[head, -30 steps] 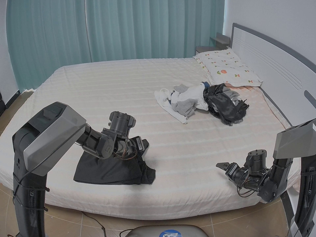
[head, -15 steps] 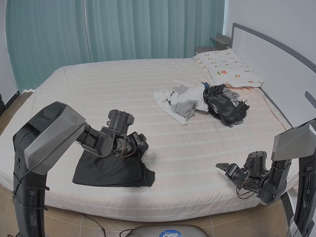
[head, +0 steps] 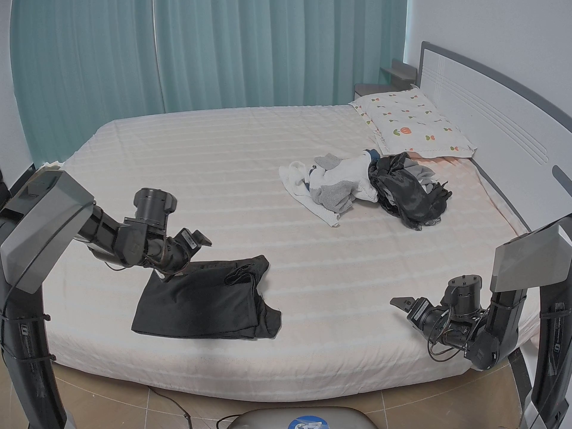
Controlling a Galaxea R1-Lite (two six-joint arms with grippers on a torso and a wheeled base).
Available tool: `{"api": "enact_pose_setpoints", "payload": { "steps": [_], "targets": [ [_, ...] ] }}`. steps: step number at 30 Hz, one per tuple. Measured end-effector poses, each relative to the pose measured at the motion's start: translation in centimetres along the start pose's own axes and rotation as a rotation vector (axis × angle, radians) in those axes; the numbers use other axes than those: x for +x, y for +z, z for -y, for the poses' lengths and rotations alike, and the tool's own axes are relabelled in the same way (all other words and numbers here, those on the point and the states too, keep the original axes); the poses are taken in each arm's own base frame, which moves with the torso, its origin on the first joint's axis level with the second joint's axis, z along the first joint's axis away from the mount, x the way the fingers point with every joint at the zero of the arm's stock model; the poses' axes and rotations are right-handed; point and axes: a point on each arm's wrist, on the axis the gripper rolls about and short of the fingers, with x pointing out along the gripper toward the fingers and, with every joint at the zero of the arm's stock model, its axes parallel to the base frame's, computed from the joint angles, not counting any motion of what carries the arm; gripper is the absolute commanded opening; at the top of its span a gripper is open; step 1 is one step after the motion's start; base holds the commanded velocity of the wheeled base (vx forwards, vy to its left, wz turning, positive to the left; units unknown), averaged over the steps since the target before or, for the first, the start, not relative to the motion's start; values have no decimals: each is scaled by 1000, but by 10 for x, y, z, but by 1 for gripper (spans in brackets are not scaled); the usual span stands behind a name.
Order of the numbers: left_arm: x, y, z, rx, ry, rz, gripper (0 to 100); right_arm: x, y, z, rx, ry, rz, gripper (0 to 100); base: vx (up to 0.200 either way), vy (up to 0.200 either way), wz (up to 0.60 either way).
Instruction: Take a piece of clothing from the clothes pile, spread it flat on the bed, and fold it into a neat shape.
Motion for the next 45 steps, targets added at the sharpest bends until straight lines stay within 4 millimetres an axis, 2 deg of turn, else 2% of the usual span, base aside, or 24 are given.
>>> {"api": "enact_pose_setpoints", "payload": {
  "steps": [3,10,25,35,45],
  "targets": [
    [-6,12,-16,-62,-1,-12,100,0,0,0,1,-1,0,100,0,200,0],
    [-12,35,-39,-129,-31,-23,100,1,-1,-4,-6,12,3,100,0,200,0],
    [-17,46,-75,-200,-63,-104,100,-1,0,-11,-11,53,31,100,0,200,0],
    [-18,50,-84,-219,-56,-106,100,-5,4,-12,-10,61,48,100,0,200,0],
    [-18,51,-86,-222,-54,-103,100,-9,6,-18,-22,75,76,100,0,0,0]
  ]
}}
